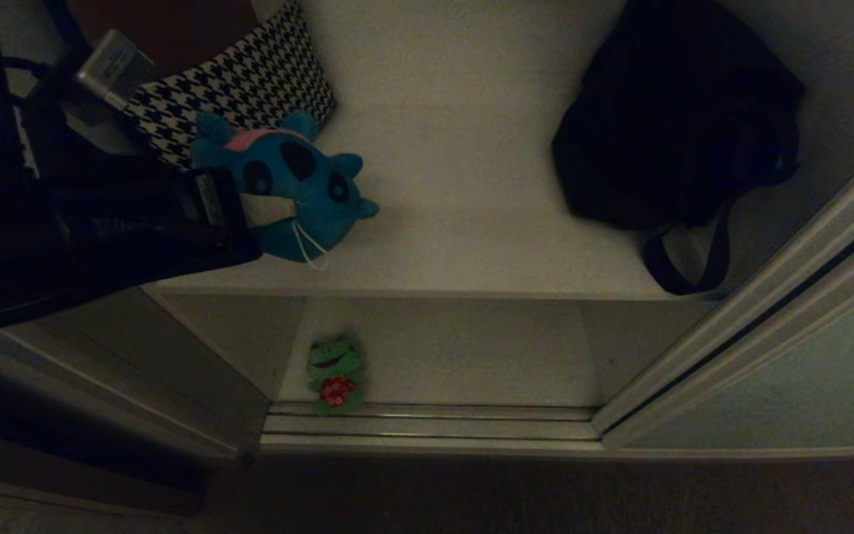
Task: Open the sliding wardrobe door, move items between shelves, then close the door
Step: Place the blue doll on the lower shelf
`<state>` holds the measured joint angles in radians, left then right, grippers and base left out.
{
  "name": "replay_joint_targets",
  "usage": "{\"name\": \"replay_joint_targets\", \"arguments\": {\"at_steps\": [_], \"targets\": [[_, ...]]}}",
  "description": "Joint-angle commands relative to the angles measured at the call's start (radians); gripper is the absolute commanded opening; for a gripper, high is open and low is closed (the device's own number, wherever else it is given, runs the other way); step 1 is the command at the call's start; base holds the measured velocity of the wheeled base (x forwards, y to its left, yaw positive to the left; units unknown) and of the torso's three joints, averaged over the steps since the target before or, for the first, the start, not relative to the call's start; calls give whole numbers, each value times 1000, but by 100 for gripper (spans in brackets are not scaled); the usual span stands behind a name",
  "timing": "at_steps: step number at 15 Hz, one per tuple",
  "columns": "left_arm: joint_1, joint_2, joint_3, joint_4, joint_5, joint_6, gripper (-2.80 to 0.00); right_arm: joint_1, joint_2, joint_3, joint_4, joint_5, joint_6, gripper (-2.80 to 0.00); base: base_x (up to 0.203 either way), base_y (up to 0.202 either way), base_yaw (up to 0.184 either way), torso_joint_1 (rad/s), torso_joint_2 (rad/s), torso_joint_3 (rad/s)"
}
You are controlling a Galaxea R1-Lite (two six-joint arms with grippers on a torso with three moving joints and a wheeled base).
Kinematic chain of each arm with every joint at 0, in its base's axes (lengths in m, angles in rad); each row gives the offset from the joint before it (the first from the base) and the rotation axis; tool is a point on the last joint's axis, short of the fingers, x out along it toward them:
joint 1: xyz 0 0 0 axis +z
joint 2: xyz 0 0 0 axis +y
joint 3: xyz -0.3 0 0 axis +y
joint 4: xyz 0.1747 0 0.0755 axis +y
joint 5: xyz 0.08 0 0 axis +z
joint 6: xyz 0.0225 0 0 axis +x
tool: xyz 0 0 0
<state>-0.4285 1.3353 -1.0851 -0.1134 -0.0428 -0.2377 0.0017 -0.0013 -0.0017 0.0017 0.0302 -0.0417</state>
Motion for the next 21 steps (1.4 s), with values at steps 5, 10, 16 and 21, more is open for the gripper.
{"name": "replay_joint_targets", "arguments": {"at_steps": [5,10,16,21], "targets": [[5,-4,-17,-5,-2,-2,-280,0,0,0,0,0,0,-280,-119,0,0,3,3,1],[5,16,17,9,-1,10,-280,0,0,0,0,0,-1,-280,-107,0,-1,-1,1,2],[2,107,231,20,-45,-4,-280,0,0,0,0,0,-1,-280,0,0,0,0,0,0],[-28,182,295,70,-186,-10,-280,0,0,0,0,0,-1,-280,0,0,0,0,0,0]]}}
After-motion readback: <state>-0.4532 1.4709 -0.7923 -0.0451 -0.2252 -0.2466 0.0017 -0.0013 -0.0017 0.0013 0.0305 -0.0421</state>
